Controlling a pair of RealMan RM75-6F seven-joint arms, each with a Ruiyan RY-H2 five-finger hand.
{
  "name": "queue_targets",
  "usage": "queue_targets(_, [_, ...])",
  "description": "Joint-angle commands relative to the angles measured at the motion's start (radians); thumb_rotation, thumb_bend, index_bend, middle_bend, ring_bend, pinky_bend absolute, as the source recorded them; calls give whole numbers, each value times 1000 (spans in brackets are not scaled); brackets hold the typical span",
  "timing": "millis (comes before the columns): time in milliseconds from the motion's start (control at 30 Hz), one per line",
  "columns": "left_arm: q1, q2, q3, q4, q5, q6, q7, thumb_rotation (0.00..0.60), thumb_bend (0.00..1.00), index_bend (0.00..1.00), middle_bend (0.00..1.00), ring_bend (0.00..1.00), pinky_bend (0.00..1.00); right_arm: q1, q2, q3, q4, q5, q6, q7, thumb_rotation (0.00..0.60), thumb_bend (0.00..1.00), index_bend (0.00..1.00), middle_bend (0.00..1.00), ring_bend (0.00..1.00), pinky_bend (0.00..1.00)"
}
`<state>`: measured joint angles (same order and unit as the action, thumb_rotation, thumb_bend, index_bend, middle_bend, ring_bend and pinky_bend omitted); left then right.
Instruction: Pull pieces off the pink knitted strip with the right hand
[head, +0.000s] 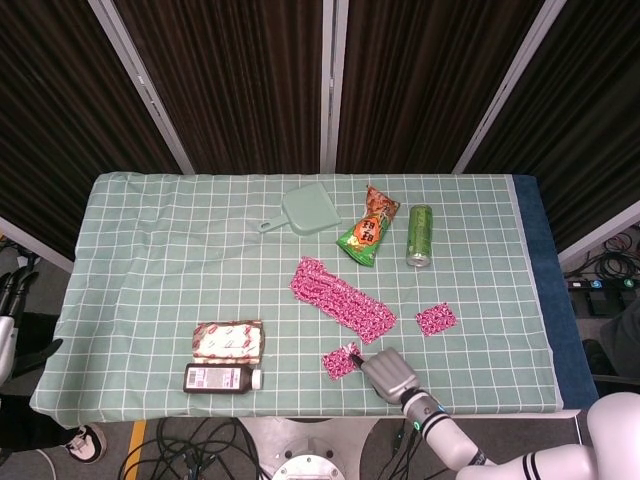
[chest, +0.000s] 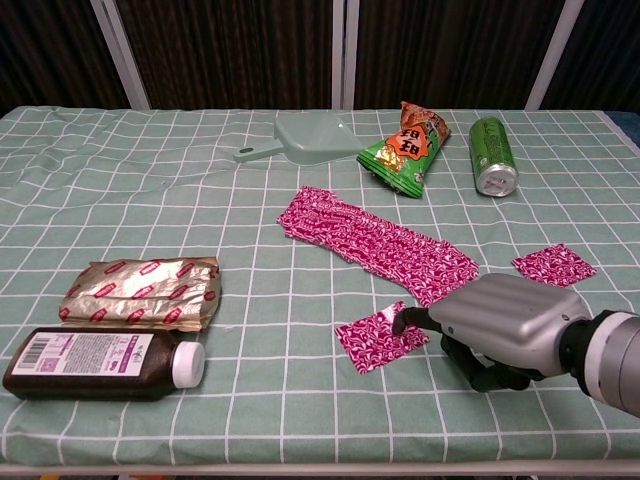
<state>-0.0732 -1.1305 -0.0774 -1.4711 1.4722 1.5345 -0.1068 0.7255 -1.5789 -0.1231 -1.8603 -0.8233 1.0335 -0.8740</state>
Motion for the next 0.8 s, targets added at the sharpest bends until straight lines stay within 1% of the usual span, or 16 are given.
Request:
queue_targets(33, [1,0,-1,1,-1,1,-2,600,113,63,30,0,138,3,-6,5,1,-8,-1,7,600,1000,164,1000,955,859])
queue_targets(267, [2,1,-3,6,-2,2,-8,600,113,63,30,0,138,-10,16,21,-16,-76,24,65,600,1000,165,1000,955,859])
queue_targets(433, [1,-1,-3,4,0,2,-4,600,113,63,30,0,138,-32,52,22,-38,-151,48,119,600,1000,168,1000,955,859])
queue_targets(533, [0,0,-4,1,1,1,1,600,114,63,30,0,138,-47,90,26,-48,-198,72,152,600,1000,168,1000,955,859])
queue_targets(667, [-1,0,-3,-4,2,-1,6,600,113,63,30,0,138,-83,159,44,-40,-256,131,222,600,1000,165,1000,955,859])
queue_targets(800, [-2,-5,0,-5,2,-7,13,600,114,63,30,0,138,-143,230,65,26,-348,230,325,600,1000,164,1000,955,859])
